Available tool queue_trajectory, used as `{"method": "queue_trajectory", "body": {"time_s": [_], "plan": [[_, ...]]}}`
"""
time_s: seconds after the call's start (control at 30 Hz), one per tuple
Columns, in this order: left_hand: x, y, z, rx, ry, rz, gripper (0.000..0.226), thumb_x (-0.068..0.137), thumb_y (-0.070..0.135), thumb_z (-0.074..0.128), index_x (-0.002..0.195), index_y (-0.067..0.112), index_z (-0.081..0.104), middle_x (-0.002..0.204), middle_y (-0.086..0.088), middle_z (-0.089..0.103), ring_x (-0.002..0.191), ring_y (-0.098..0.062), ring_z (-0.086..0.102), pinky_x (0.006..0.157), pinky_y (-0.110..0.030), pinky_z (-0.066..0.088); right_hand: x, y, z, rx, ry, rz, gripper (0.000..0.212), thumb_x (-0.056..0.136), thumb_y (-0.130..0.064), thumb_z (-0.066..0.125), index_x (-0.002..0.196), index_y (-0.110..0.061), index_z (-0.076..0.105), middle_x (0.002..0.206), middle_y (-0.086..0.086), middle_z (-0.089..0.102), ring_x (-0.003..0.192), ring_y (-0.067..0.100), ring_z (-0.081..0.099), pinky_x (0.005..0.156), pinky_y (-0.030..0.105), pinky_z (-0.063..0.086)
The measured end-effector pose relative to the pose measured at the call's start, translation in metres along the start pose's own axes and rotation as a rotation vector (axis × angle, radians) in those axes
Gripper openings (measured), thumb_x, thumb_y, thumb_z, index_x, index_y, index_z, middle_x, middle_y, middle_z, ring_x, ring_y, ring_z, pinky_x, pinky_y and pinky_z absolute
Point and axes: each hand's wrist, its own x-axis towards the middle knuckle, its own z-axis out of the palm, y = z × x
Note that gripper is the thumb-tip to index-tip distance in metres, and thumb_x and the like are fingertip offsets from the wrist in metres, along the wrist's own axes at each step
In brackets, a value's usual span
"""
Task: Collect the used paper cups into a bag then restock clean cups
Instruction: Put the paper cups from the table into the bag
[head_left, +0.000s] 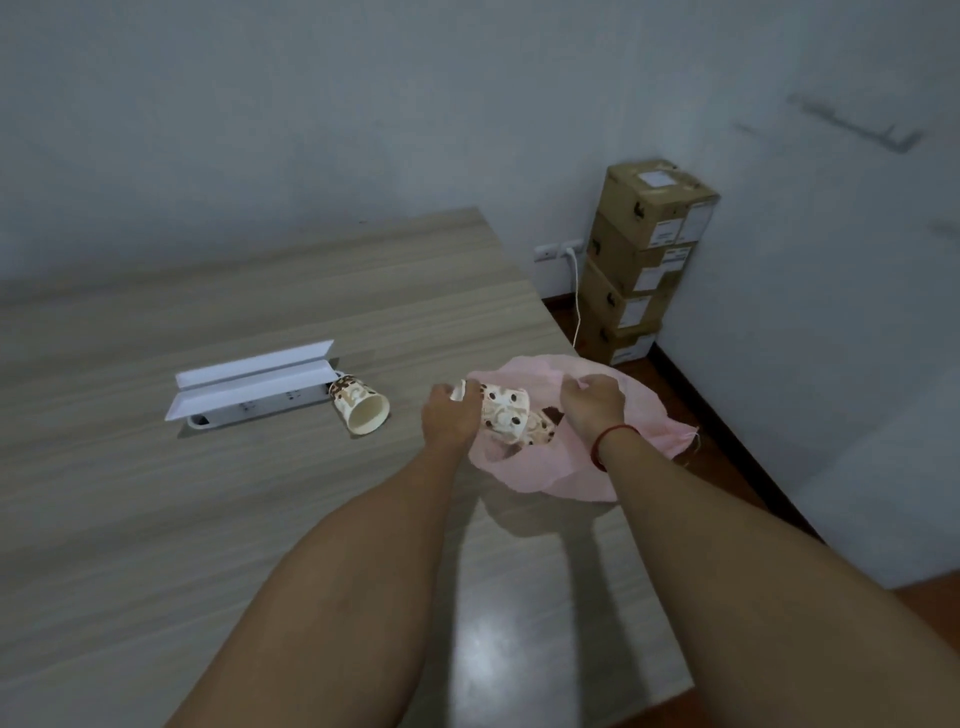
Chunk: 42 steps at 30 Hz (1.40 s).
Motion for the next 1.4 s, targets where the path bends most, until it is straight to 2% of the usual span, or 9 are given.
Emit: {"method": "queue_trajectory", "body": {"time_s": [0.2,0.3,0.4,0.6,0.7,0.87,1.0,1.27,1.4], "plan": [[-0.016,-0.014,0.054,0.019,-0.225,-0.028,0.062,0.073,0.061,0.045,0.095,0.011,0.074,0.108,-0.017,0.070,0.101,-0.035,0.066,0.093,-0.045,0.054,0.005,0.005,-0.030,0.007,0.028,-0.009,0.037,0.096,-0.024,0.048,0.123,-0.003,0.060,0.129,0.016,0.060,0.120,0.033,0.055,0.102,0.033,0.041],[-0.031,-0.012,0.068,0.006,-0.264,-0.034,0.044,0.088,0.045,0.055,0.107,0.009,0.072,0.110,-0.014,0.071,0.103,-0.030,0.066,0.095,-0.039,0.052,0.008,0.007,-0.039,0.011,0.032,-0.015,0.037,0.095,-0.024,0.048,0.124,-0.004,0.059,0.130,0.015,0.059,0.121,0.033,0.054,0.102,0.033,0.041],[-0.036,-0.013,0.081,0.024,-0.287,-0.054,0.047,0.088,0.039,0.063,0.124,0.007,0.063,0.124,-0.013,0.065,0.111,-0.030,0.063,0.098,-0.040,0.051,0.010,0.012,-0.045,0.010,0.028,-0.018,0.035,0.095,-0.024,0.048,0.122,-0.004,0.060,0.130,0.015,0.059,0.121,0.032,0.055,0.101,0.031,0.041],[-0.054,-0.023,0.099,0.437,-0.488,0.057,0.049,0.098,0.032,0.050,0.136,0.001,0.051,0.140,-0.016,0.052,0.128,-0.031,0.048,0.108,-0.034,0.037,0.010,0.029,-0.052,0.008,-0.005,-0.017,0.028,0.096,-0.018,0.048,0.109,-0.001,0.064,0.120,0.020,0.063,0.116,0.036,0.057,0.095,0.032,0.042],[-0.047,-0.021,0.086,0.508,-0.425,0.068,0.045,0.097,0.031,0.052,0.129,0.001,0.058,0.132,-0.016,0.059,0.122,-0.031,0.055,0.105,-0.037,0.042,0.011,0.027,-0.053,0.020,-0.010,-0.008,0.031,0.096,-0.020,0.047,0.116,-0.001,0.062,0.122,0.018,0.062,0.116,0.034,0.056,0.096,0.031,0.042],[-0.009,-0.006,0.030,0.445,-0.156,0.105,0.030,0.089,0.019,0.057,0.106,-0.004,0.069,0.110,-0.020,0.070,0.104,-0.032,0.067,0.084,-0.034,0.051,0.007,0.007,-0.032,0.047,-0.016,-0.006,0.037,0.096,-0.022,0.047,0.128,-0.004,0.055,0.132,0.015,0.057,0.121,0.033,0.054,0.105,0.038,0.042],[0.028,-0.003,-0.010,0.519,-0.097,0.105,0.032,0.082,0.025,0.062,0.098,-0.003,0.069,0.107,-0.023,0.070,0.101,-0.033,0.068,0.085,-0.037,0.053,0.005,-0.007,-0.006,0.046,-0.005,-0.002,0.038,0.097,-0.020,0.046,0.128,-0.001,0.055,0.133,0.017,0.057,0.123,0.034,0.053,0.103,0.036,0.041],[0.089,-0.021,-0.061,0.548,0.164,-0.038,0.059,0.080,0.040,0.055,0.123,0.000,0.058,0.129,-0.021,0.058,0.121,-0.037,0.053,0.104,-0.040,0.042,0.013,-0.011,0.033,0.061,0.063,0.049,0.037,0.095,-0.021,0.045,0.123,-0.001,0.060,0.127,0.016,0.061,0.118,0.035,0.056,0.104,0.041,0.044],[0.119,-0.037,-0.074,0.413,0.128,-0.154,0.073,0.078,0.044,0.056,0.136,0.002,0.043,0.139,-0.021,0.046,0.130,-0.038,0.045,0.108,-0.043,0.038,0.022,-0.007,0.048,0.051,0.115,0.066,0.036,0.093,-0.022,0.047,0.114,0.002,0.065,0.121,0.019,0.064,0.113,0.038,0.058,0.099,0.038,0.047]]}}
